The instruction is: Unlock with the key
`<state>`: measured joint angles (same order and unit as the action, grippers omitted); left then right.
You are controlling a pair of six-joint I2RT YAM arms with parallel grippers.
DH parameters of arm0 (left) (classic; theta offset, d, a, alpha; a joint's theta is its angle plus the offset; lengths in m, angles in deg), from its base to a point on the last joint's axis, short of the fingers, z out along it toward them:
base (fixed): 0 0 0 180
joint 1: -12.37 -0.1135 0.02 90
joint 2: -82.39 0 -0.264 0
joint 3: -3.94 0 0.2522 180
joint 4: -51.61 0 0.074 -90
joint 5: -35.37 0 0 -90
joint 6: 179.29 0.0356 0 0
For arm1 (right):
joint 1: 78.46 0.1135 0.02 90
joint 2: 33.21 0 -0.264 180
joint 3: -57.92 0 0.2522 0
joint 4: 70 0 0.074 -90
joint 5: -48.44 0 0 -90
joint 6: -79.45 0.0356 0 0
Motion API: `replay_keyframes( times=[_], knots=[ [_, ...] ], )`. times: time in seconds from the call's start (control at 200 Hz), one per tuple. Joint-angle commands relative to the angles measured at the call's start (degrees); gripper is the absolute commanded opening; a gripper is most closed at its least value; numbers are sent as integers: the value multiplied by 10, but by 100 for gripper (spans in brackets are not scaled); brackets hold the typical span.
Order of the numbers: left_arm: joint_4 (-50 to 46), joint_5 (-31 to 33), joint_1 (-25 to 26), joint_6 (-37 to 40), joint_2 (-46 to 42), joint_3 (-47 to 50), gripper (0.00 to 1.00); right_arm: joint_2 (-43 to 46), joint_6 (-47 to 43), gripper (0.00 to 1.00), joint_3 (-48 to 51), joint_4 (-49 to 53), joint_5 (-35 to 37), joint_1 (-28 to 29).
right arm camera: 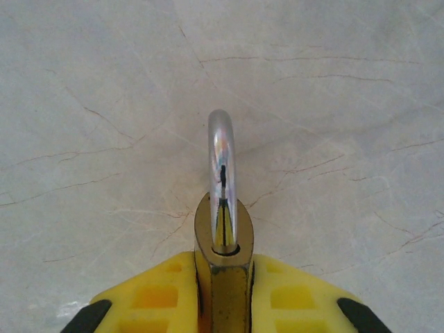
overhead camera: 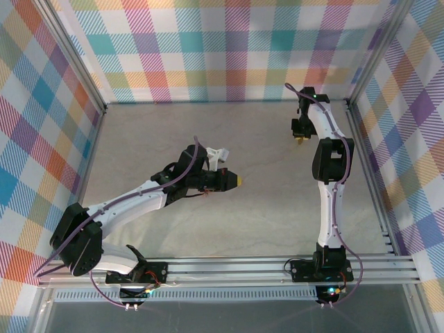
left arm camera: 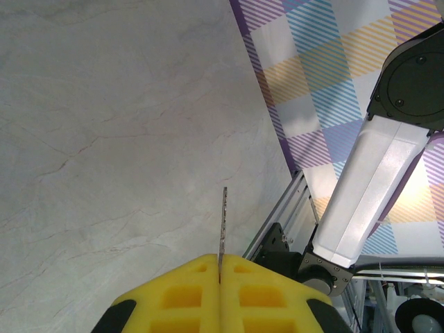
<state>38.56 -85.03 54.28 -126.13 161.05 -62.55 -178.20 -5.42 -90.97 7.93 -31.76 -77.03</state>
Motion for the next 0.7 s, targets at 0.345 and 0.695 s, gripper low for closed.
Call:
replay_keyframes(
  times=[0.345,0.695],
  knots=[
    [160,45,10,-60,1,0,0,279,141,0,350,-211,-291,-16],
    [551,119,33,-224,113,-13,0,659,510,0,681,-677,-421,-4]
  ],
)
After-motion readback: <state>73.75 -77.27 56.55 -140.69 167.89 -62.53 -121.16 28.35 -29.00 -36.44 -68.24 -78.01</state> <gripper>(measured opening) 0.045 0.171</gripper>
